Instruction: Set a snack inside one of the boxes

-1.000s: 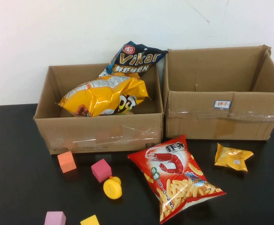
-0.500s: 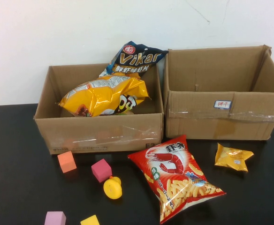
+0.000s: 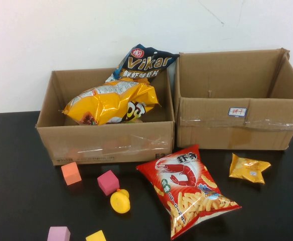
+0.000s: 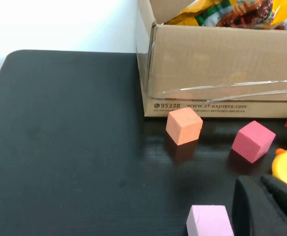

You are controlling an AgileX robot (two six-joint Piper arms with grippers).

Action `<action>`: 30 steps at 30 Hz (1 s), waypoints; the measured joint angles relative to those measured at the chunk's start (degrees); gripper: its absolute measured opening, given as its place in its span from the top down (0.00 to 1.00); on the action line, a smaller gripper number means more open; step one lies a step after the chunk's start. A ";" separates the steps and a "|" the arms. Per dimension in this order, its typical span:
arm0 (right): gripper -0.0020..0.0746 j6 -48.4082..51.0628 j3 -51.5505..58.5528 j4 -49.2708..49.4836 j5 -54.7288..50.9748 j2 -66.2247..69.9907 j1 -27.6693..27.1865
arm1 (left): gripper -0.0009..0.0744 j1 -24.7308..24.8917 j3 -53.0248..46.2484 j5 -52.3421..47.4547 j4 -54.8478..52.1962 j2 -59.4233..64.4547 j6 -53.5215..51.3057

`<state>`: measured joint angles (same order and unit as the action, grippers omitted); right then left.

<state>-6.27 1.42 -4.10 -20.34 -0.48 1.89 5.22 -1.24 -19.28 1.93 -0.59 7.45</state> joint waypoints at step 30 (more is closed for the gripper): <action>0.98 -8.47 0.23 -0.89 44.77 0.00 0.00 | 0.99 0.00 -0.22 41.83 -2.47 0.00 -0.20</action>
<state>-14.74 1.64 -4.99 24.43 -0.48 1.89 5.22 -1.46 22.55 -0.54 -0.59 7.26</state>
